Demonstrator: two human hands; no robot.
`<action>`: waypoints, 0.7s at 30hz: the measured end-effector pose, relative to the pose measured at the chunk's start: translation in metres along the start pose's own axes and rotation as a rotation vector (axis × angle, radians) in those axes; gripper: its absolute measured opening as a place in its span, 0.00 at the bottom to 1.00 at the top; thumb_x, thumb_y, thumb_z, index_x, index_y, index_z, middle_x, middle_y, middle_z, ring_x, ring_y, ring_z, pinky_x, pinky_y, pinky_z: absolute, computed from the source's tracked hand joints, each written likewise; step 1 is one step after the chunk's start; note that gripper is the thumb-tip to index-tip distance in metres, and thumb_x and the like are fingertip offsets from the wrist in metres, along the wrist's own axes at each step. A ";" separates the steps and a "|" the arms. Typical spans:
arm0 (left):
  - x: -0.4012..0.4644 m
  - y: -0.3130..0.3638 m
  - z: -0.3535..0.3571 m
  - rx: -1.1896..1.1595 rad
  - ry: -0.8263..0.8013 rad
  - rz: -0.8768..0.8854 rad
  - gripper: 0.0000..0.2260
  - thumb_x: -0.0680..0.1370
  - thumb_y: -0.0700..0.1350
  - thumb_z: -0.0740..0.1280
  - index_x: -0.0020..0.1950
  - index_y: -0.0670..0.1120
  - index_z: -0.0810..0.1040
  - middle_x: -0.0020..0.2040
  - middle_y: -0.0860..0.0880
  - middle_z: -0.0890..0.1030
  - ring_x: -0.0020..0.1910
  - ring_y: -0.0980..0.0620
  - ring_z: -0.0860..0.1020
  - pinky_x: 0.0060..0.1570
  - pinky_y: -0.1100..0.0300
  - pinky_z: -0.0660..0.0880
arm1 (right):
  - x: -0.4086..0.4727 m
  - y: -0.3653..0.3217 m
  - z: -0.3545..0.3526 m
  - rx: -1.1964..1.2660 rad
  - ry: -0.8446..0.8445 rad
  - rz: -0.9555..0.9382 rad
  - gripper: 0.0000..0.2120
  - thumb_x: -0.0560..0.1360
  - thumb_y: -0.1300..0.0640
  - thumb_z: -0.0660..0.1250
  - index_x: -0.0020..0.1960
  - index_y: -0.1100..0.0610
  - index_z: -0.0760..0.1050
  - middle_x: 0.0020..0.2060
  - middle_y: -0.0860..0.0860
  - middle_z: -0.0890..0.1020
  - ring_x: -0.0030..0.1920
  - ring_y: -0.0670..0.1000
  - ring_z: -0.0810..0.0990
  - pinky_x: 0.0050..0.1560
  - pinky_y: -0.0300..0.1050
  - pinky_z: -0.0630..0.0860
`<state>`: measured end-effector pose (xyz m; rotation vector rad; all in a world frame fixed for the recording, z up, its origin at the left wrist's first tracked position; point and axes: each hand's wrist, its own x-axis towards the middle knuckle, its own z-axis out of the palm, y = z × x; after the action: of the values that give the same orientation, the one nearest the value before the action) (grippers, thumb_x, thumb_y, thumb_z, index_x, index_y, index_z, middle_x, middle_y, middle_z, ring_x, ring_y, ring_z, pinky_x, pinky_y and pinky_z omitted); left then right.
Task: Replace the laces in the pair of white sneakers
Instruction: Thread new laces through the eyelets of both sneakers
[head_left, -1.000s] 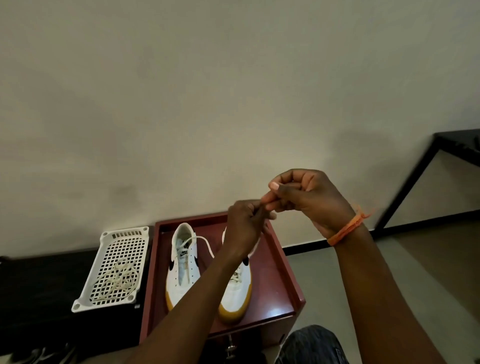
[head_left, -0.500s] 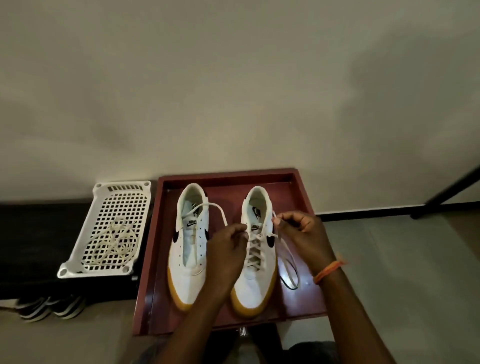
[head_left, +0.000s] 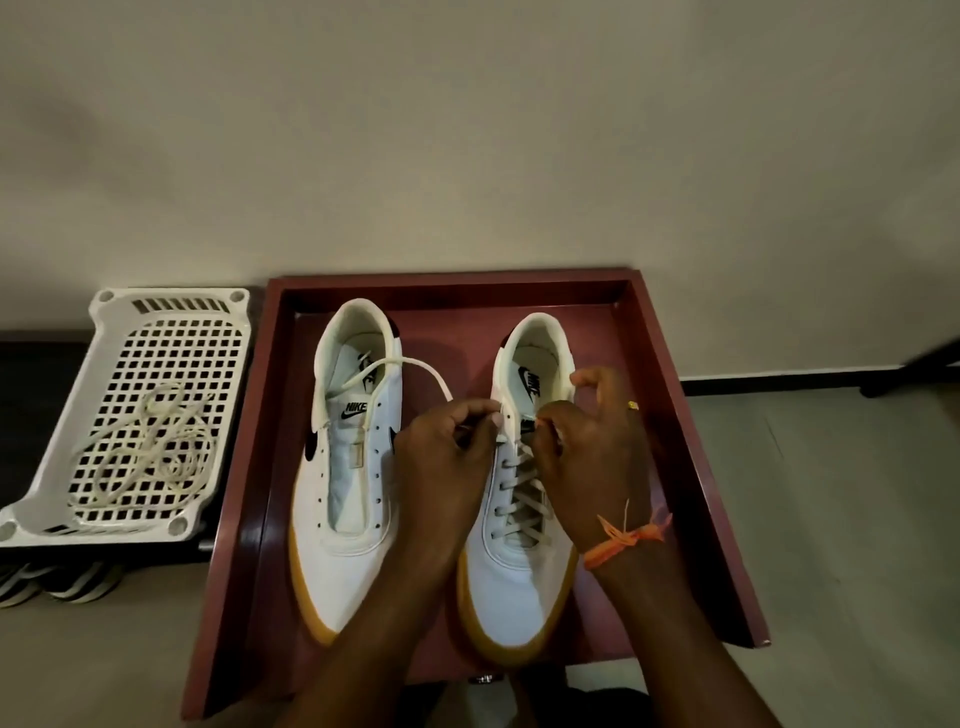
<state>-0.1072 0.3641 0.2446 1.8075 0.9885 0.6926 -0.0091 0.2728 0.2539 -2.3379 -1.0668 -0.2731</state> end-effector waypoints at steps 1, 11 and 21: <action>0.001 -0.001 -0.001 -0.023 -0.007 -0.018 0.06 0.77 0.43 0.72 0.51 0.50 0.86 0.43 0.58 0.85 0.42 0.64 0.82 0.46 0.64 0.79 | 0.000 0.003 0.001 0.042 -0.009 0.006 0.04 0.68 0.66 0.73 0.37 0.58 0.81 0.56 0.58 0.76 0.47 0.60 0.78 0.43 0.54 0.78; 0.007 -0.004 -0.009 -0.223 -0.165 -0.126 0.06 0.77 0.41 0.72 0.50 0.52 0.85 0.40 0.55 0.86 0.34 0.54 0.84 0.39 0.57 0.82 | 0.004 0.009 0.008 0.503 -0.203 0.246 0.10 0.71 0.58 0.75 0.38 0.44 0.79 0.58 0.46 0.67 0.61 0.49 0.71 0.59 0.50 0.73; 0.004 -0.002 0.002 -0.307 -0.166 -0.083 0.04 0.77 0.41 0.71 0.50 0.44 0.86 0.40 0.52 0.86 0.38 0.56 0.84 0.36 0.66 0.78 | 0.011 0.023 -0.006 0.510 -0.368 0.213 0.08 0.73 0.58 0.74 0.42 0.44 0.82 0.59 0.44 0.68 0.64 0.47 0.69 0.60 0.41 0.71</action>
<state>-0.1045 0.3671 0.2423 1.5199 0.7950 0.5967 0.0155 0.2636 0.2539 -2.0417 -0.9017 0.4749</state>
